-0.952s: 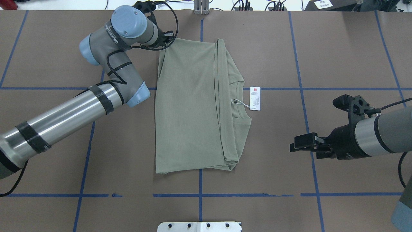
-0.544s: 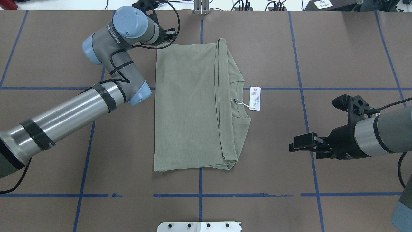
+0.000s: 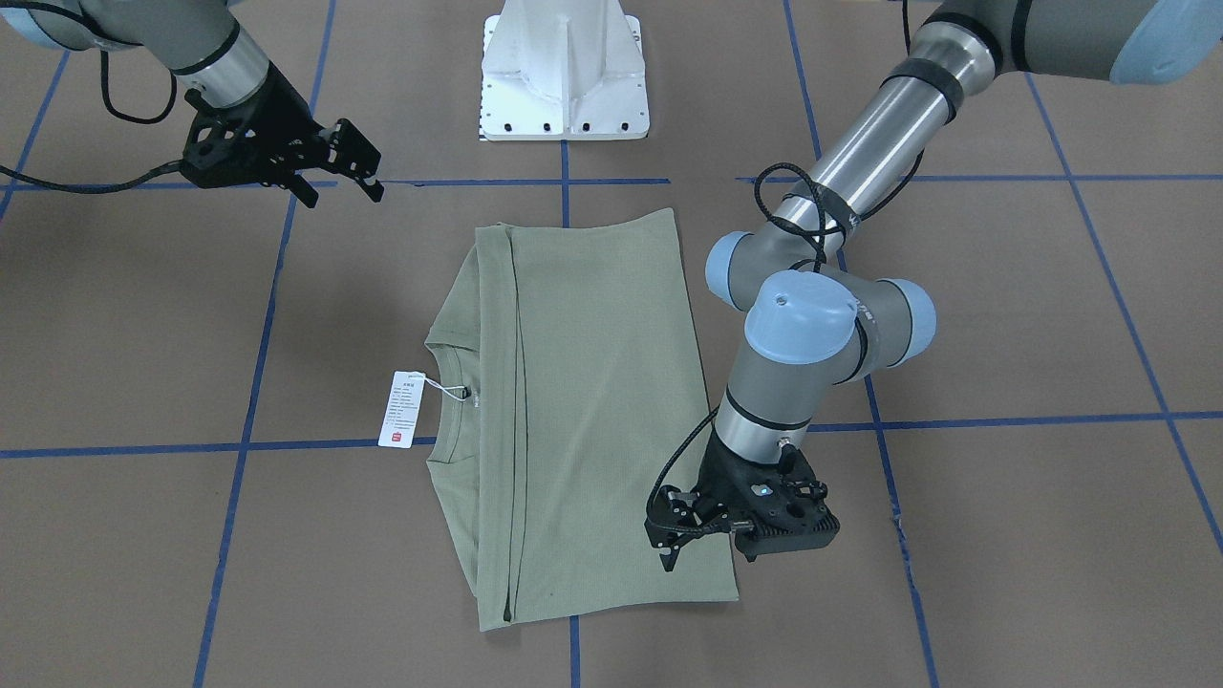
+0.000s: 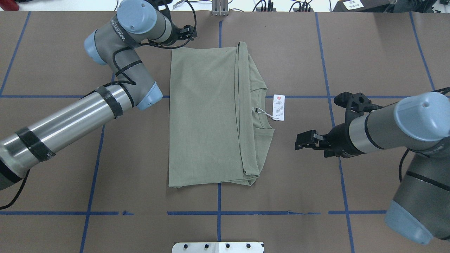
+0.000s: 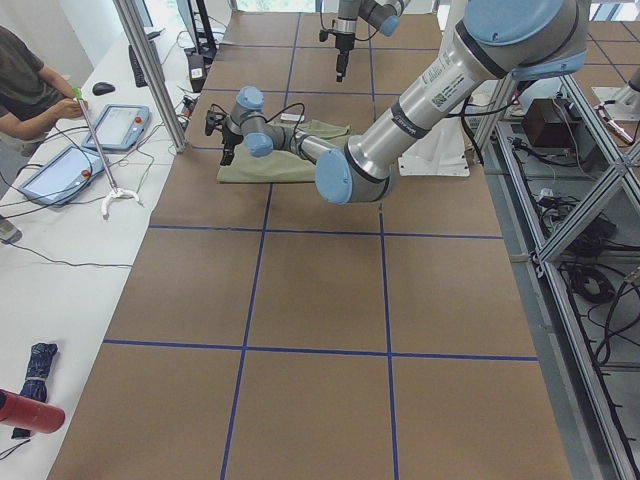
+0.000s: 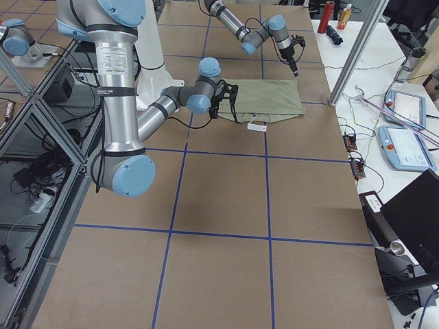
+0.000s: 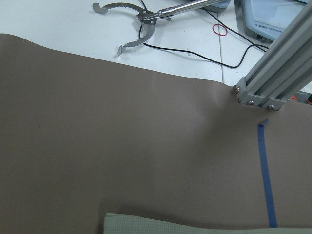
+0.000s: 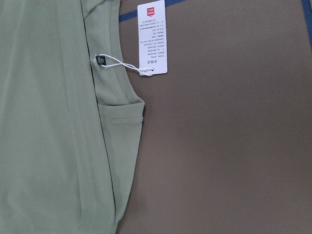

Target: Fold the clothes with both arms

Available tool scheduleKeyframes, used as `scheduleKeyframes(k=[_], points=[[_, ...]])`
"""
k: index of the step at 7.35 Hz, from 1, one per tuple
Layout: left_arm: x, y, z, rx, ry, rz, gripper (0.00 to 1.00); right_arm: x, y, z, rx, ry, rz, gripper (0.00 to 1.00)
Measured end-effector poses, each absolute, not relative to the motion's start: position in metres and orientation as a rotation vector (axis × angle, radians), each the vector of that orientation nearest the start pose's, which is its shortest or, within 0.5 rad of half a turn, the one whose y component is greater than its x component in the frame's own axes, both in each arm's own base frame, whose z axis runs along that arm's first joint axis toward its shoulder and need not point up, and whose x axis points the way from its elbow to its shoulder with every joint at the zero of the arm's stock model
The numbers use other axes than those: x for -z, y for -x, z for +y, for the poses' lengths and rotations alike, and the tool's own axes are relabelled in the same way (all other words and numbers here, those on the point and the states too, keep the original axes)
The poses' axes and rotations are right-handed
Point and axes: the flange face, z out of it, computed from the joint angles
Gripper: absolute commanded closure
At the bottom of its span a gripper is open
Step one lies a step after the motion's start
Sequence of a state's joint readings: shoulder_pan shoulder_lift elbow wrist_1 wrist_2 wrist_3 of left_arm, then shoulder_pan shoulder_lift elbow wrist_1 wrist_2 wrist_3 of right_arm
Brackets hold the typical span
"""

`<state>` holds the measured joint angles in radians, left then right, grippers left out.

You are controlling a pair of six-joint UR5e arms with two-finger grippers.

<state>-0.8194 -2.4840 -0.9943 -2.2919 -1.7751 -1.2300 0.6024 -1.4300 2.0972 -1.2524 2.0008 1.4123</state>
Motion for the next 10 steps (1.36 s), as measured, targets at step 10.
scheduleKeyframes(k=[10], points=[[-0.233,-0.375,-0.549,0.229,-0.303,1.054,0.00,-0.226,0.579,-0.388,0.176,-0.135,-0.696,0.00]])
